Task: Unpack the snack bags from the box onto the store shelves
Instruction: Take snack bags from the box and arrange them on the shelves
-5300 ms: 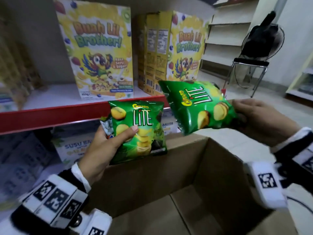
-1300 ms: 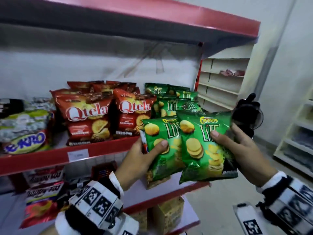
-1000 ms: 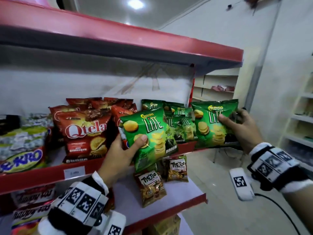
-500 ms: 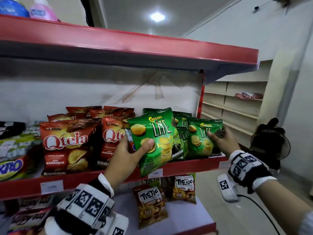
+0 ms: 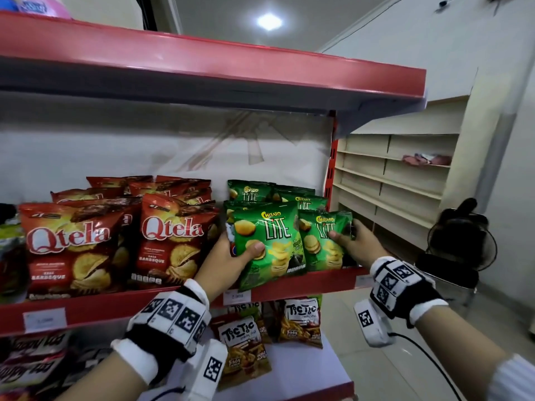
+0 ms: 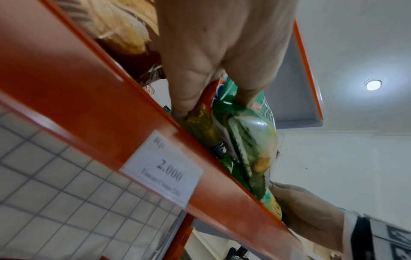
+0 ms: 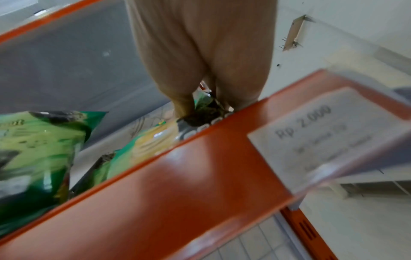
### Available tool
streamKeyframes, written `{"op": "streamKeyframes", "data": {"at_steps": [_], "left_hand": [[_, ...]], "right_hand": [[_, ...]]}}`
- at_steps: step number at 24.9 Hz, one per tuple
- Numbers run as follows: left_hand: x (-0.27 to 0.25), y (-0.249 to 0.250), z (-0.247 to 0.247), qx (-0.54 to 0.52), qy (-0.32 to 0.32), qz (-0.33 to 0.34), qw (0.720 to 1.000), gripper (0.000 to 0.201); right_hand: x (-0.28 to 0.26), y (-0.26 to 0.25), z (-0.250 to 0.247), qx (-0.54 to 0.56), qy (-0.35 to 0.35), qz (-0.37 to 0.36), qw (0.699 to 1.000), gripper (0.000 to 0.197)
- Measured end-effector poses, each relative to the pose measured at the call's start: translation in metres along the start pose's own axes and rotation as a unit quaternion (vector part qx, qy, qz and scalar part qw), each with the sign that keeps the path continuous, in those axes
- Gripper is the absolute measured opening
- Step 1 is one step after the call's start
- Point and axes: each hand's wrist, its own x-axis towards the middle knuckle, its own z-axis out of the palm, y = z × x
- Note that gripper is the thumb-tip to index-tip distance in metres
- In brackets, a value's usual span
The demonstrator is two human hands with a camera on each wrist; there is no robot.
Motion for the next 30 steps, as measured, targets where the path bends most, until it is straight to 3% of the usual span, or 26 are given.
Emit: {"op": "streamKeyframes", "data": {"at_steps": [3,6,8,10,11,13,15,19,22,24,27,30], "left_hand": [[0.019,-0.005,0.007,0.063,0.018,-0.014,0.998,0.061],[0.03,-0.009,0.016,0.088,0.021,-0.04,0.995,0.083],[0.031,-0.011,0.017,0.07,0.023,-0.043,0.996,0.089],[0.028,-0.011,0.015,0.014,0.022,-0.036,0.999,0.088],[0.025,-0.01,0.015,-0.005,0.022,-0.026,0.999,0.087],[0.021,-0.007,0.016,-0.007,0.032,0.0,0.999,0.089],[0.02,0.002,0.015,0.018,0.061,0.029,0.998,0.094],[0.017,0.02,0.011,0.014,0.093,0.078,0.993,0.09],[0.013,0.023,0.006,0.039,0.149,0.076,0.985,0.069],[0.012,0.022,0.004,0.072,0.163,0.076,0.981,0.053],[0.011,0.021,0.004,0.08,0.157,0.065,0.982,0.056],[0.007,0.023,0.004,0.065,0.195,0.072,0.976,0.052]], "right_hand": [[0.005,0.005,0.007,0.042,0.053,0.017,0.998,0.053],[0.008,0.007,0.014,0.041,0.033,0.048,0.997,0.064],[0.008,0.008,0.016,0.02,0.029,0.053,0.998,0.087],[0.001,0.004,0.018,-0.026,0.065,0.022,0.997,0.106],[-0.004,-0.001,0.018,-0.051,0.085,-0.027,0.995,0.109],[-0.015,-0.011,0.024,-0.079,0.06,-0.157,0.982,0.108],[-0.022,-0.021,0.035,-0.116,0.004,-0.233,0.965,0.104],[-0.016,-0.032,0.046,-0.19,-0.026,-0.187,0.963,0.083],[-0.009,-0.037,0.047,-0.202,-0.021,-0.163,0.966,0.065],[-0.01,-0.039,0.051,-0.18,-0.046,-0.179,0.966,0.074],[-0.018,-0.042,0.063,-0.164,-0.103,-0.194,0.962,0.08],[-0.021,-0.045,0.07,-0.152,-0.073,-0.207,0.964,0.075]]}}
